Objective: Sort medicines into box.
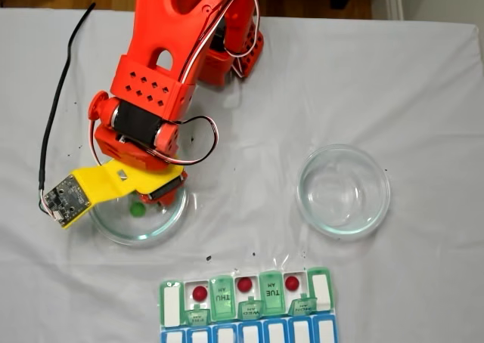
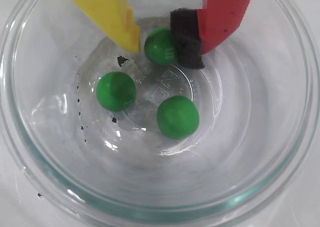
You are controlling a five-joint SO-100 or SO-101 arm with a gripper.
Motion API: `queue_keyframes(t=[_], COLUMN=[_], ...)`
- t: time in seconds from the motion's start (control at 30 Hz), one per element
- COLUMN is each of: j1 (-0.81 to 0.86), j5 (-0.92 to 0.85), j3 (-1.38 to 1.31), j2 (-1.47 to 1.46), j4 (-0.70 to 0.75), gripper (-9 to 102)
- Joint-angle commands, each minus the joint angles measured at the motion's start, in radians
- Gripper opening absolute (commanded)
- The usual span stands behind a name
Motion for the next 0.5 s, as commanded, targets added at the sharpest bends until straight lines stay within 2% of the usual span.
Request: queue_keyframes(t=[0.0, 0.47], j1=[0.008, 0.006], j5=[0.012, 0.018], j3=[-0.041, -0.032], j2=[0.006, 0.008], j4=[0.003, 0.003], gripper=[10, 0])
